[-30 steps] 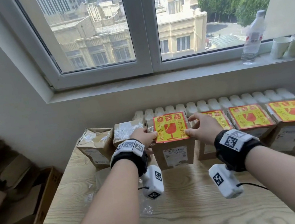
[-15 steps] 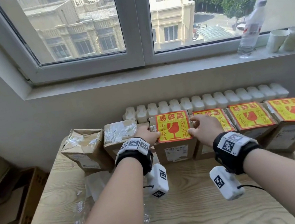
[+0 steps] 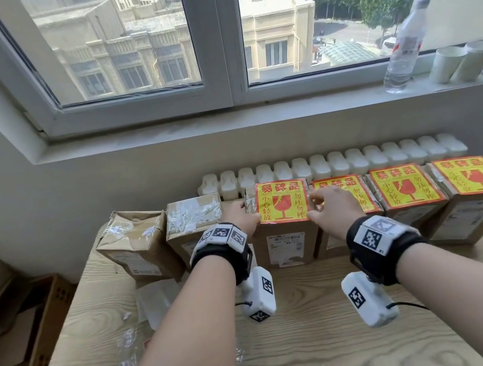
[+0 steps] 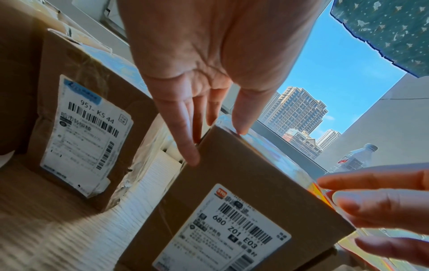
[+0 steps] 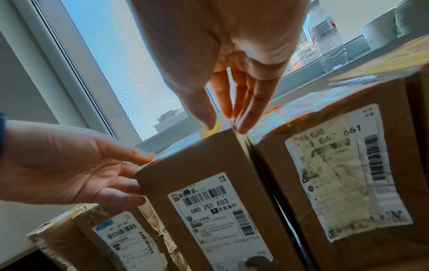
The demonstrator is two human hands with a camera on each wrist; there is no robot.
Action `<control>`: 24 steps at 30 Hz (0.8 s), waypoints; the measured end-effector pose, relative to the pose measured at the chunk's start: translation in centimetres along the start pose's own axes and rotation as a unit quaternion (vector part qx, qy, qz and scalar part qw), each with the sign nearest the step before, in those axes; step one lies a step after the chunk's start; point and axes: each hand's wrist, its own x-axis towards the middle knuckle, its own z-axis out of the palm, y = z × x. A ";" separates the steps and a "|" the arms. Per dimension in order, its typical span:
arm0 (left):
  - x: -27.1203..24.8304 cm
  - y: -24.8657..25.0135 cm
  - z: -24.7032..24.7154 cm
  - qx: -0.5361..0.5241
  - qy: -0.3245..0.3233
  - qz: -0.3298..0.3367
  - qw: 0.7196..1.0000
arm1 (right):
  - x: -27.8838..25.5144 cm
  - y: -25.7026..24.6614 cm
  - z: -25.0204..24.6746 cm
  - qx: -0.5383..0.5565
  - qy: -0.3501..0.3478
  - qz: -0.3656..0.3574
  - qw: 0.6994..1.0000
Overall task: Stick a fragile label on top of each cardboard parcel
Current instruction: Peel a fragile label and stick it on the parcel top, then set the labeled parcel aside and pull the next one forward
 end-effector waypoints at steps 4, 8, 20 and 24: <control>-1.4 0.0 -0.4 0.030 0.044 0.000 0.999 | -0.3 -0.4 -0.4 0.025 0.028 -0.008 0.999; -1.9 -0.8 -2.4 0.032 0.109 0.013 0.993 | -0.4 -2.2 -0.4 0.049 0.059 -0.052 0.996; -2.0 -5.3 -10.9 0.019 0.215 -0.040 0.976 | 1.0 -11.2 3.3 0.091 -0.012 -0.133 0.987; -1.0 -6.4 -11.5 0.014 0.187 -0.047 0.981 | 1.9 -12.9 5.2 0.100 -0.047 -0.124 0.986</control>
